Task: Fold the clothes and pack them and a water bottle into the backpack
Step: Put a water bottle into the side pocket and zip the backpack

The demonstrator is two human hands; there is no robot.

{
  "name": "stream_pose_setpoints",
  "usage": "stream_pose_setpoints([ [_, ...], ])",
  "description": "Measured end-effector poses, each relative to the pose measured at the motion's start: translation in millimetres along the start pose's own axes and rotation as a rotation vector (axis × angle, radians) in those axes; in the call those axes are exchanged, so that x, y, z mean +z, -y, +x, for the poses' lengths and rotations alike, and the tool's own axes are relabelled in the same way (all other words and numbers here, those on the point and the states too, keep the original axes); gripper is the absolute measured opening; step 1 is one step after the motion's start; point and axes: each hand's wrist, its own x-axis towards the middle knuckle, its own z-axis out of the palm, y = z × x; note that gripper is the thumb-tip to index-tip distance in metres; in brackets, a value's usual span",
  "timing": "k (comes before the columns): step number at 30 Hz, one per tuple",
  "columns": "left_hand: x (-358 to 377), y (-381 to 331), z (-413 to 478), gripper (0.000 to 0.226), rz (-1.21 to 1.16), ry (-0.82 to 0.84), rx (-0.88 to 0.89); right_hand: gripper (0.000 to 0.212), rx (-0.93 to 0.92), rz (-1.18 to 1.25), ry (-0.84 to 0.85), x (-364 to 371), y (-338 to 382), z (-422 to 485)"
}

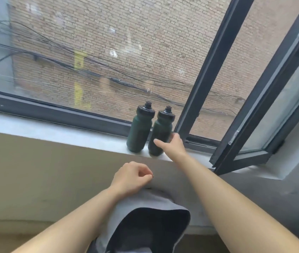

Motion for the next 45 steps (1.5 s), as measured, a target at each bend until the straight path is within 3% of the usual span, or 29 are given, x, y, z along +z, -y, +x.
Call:
stream_pose_setpoints([
  [4,4.6,6.1,2.7,0.014,0.074,0.018,-0.022,0.12,0.025,0.184,-0.058,14.2,6.7,36.9],
  [6,5.9,9.4,3.2,0.015,0.088,0.024,-0.037,0.124,0.016,0.252,-0.051,16.8,6.8,53.0],
  [9,8.8,16.3,4.4,0.013,0.098,0.043,-0.071,0.115,0.055,0.211,-0.018,19.6,-3.3,76.1],
  [12,8.6,17.2,2.8,0.015,0.116,0.052,-0.081,0.074,0.066,0.23,0.126,21.9,-11.5,88.0],
  [15,6.4,13.8,5.2,0.015,0.112,0.043,-0.091,0.054,0.044,0.307,0.106,17.7,-17.9,86.4],
  [19,5.2,8.4,4.6,0.018,0.077,0.043,-0.107,0.062,0.021,0.322,-0.083,4.8,-39.6,57.4],
  [22,5.3,5.0,0.4,0.015,0.04,0.059,-0.063,0.062,-0.065,0.348,-0.111,-10.9,-61.5,8.5],
  [24,4.7,1.0,-3.8,0.019,-0.011,0.077,-0.034,0.062,-0.11,0.363,-0.036,-21.1,-78.1,-30.2],
  [28,2.2,-10.2,-20.9,0.071,-0.2,0.231,0.014,0.06,-0.134,0.287,0.147,-23.2,-100.8,-107.0],
  [31,3.3,-20.4,-38.1,0.065,-0.304,0.347,0.02,0.057,-0.166,0.21,0.232,-7.9,-101.4,-147.3],
  [37,-3.4,6.5,-65.3,0.056,-0.223,0.194,-0.115,0.06,-0.136,0.24,0.35,45.2,-110.3,-177.7],
  [40,-12.2,35.5,-73.1,0.059,-0.093,0.048,-0.224,0.074,0.007,0.169,0.394,85.2,-132.4,-179.8],
  [45,-31.8,82.8,-78.2,0.067,0.069,-0.138,-0.376,0.075,0.262,0.186,0.462,143.9,-161.9,-171.0],
])
